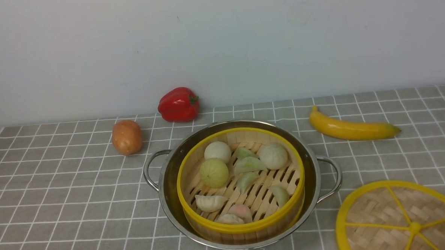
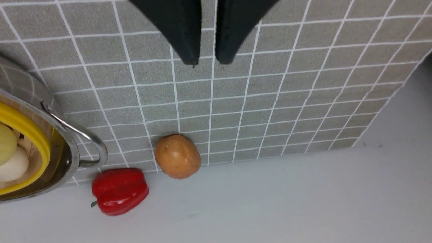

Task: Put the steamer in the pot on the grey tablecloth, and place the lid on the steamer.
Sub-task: 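Move the gripper down to the bamboo steamer lid and grasp its center knob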

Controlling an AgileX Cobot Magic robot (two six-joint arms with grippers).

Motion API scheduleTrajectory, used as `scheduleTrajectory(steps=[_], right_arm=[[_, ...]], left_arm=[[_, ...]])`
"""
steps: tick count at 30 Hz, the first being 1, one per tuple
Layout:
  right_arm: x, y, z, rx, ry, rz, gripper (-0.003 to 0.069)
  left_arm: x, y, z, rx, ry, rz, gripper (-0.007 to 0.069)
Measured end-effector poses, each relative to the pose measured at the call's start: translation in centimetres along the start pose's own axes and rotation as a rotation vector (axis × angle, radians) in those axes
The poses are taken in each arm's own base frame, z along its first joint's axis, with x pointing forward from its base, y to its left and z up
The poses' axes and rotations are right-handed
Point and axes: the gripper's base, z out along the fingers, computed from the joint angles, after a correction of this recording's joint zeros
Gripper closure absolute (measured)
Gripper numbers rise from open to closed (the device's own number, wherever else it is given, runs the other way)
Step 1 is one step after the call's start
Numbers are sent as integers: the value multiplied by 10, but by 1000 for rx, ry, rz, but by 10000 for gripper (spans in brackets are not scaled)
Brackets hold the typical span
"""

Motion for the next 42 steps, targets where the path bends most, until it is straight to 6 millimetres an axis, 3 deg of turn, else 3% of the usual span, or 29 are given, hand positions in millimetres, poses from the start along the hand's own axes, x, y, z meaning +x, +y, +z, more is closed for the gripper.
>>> scheduleTrajectory(steps=[32, 34, 38, 41, 42], right_arm=[[0, 0, 0, 0, 0, 3, 416], [-1, 1, 0, -9, -7, 66, 416], [-9, 3, -1, -36, -100, 159, 416], [-27, 6, -6, -59, -167, 180, 416], [-41, 10, -11, -70, -202, 174, 416]], left_arm=[[1, 0, 0, 0, 9, -35, 496], [1, 0, 0, 0, 9, -35, 496], [1, 0, 0, 0, 8, -35, 486], [1, 0, 0, 0, 8, -35, 486], [1, 0, 0, 0, 8, -35, 482]])
